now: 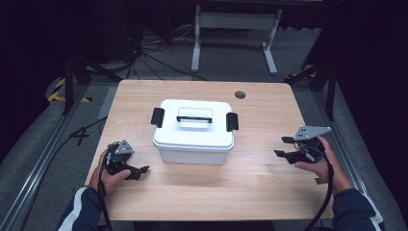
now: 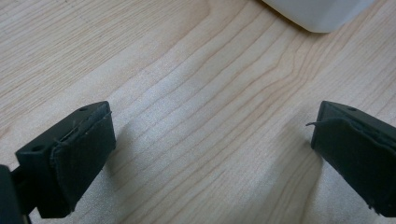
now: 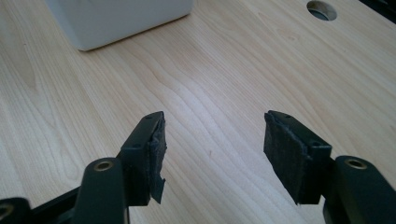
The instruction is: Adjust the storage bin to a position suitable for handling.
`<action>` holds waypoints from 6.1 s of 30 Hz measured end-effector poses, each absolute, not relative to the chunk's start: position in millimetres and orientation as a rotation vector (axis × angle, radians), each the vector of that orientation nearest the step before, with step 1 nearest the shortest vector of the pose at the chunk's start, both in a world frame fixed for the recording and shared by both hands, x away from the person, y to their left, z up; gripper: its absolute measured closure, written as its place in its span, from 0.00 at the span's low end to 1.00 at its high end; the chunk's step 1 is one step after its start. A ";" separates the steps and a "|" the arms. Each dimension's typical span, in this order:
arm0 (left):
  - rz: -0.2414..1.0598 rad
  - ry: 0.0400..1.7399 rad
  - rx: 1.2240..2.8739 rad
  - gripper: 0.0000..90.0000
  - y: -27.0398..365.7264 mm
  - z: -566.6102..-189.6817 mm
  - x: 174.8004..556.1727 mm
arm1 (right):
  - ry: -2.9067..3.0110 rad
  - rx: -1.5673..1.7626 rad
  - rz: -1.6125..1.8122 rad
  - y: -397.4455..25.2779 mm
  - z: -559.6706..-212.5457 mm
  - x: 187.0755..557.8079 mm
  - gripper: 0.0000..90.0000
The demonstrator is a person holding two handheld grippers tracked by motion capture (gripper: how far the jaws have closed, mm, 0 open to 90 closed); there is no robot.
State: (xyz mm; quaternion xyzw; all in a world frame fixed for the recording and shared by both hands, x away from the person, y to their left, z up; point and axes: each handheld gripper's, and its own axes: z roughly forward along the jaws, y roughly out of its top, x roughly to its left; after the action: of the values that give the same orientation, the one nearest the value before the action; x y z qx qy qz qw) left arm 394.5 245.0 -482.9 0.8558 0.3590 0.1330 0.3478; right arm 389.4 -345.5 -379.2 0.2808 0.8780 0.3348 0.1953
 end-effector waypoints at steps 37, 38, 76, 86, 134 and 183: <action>0.347 0.931 2.221 0.00 245.0 -482.8 394.3 | 2.497 0.520 0.918 -273.1 -291.7 423.7 0.45; 0.348 0.930 2.220 0.00 245.1 -482.9 394.4 | 2.499 0.514 0.920 -271.0 -290.8 424.1 0.45; 0.346 0.932 2.220 0.00 245.0 -482.8 394.2 | 2.592 0.251 0.879 -173.4 -274.4 448.0 0.51; 0.352 0.931 2.221 0.00 245.1 -482.8 394.4 | 2.626 0.192 0.832 -144.8 -276.5 452.9 0.54; 0.352 0.932 2.220 0.00 245.0 -482.8 394.3 | 2.710 -0.045 0.615 -67.3 -283.0 464.0 0.94; 0.348 0.933 2.226 0.00 245.3 -482.1 394.2 | 2.579 0.025 0.705 -149.5 -233.1 446.0 0.94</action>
State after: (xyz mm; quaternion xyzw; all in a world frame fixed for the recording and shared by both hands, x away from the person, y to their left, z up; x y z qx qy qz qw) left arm 394.2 245.3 -482.1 0.8571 0.3592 0.1339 0.3441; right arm 446.0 -149.5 -233.1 0.0091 0.9383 0.2564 0.2320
